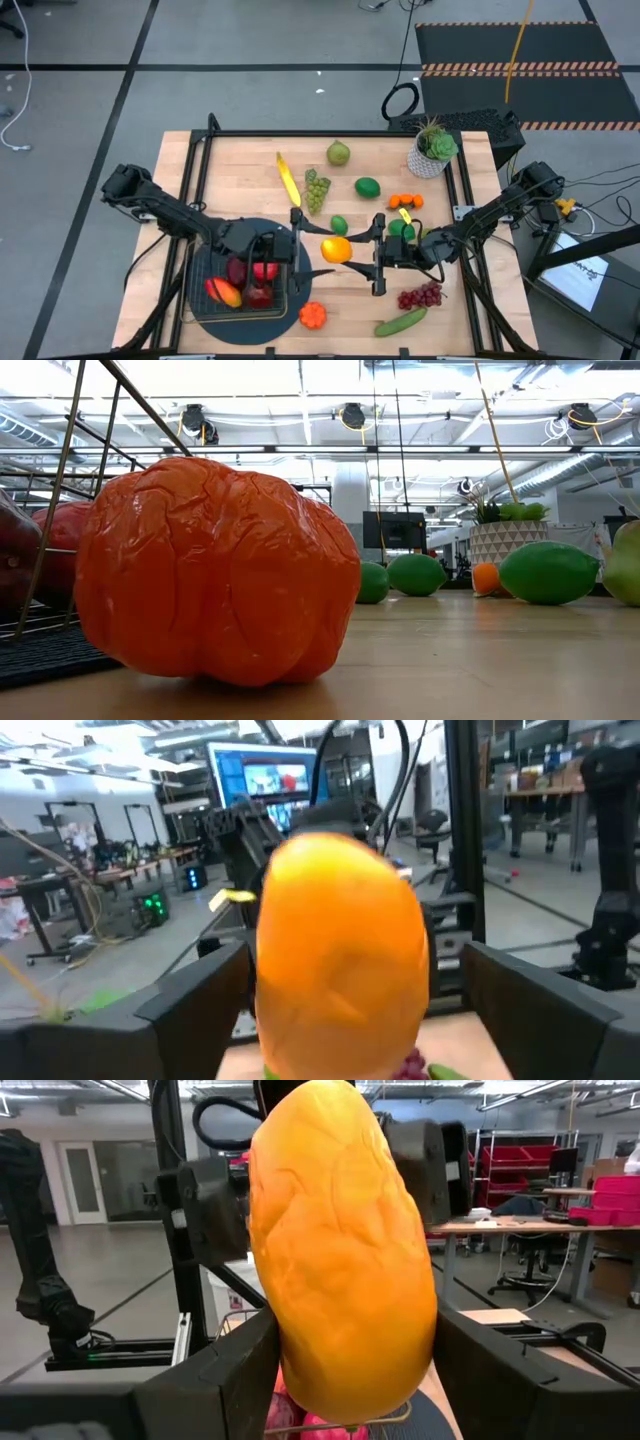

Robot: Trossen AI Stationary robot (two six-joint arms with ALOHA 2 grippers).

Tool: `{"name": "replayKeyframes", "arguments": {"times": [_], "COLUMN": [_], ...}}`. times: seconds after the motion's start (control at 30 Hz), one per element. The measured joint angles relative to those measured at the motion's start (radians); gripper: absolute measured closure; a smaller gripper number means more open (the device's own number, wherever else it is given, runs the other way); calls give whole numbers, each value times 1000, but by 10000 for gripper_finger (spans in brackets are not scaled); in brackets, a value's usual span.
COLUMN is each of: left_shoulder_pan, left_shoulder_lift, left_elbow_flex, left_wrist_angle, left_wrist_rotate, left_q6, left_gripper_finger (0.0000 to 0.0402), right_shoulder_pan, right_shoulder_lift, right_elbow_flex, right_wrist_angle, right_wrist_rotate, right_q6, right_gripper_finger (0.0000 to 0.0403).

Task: Build produce basket
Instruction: Put the yellow mango into the gold wire basket

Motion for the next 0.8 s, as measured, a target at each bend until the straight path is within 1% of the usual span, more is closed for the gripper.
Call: {"name": "replayKeyframes", "arguments": {"times": [0.2,0.33,0.43,0.53,0.63,0.73,0.8], "left_shoulder_pan": [1,2,1,1,1,1,0], "left_shoulder_lift": [5,5,5,5,5,5,-1], "left_elbow_flex": [0,0,0,0,0,0,0], "left_wrist_angle": [4,2,1,1,1,-4,-24], "left_wrist_rotate": [0,-1,-1,-1,0,0,0], "left_q6": [-3,1,3,2,1,1,-4], "left_gripper_finger": [113,150,162,159,150,150,155], "right_shoulder_pan": [1,1,1,1,7,14,19], "right_shoulder_lift": [0,0,0,0,0,0,0], "right_elbow_flex": [0,0,0,0,0,0,0], "right_wrist_angle": [-3,-1,-1,-1,0,5,22], "right_wrist_rotate": [0,0,1,1,4,31,30], "right_q6": [0,0,0,7,12,11,7], "right_gripper_finger": [170,170,170,164,138,92,58]}}
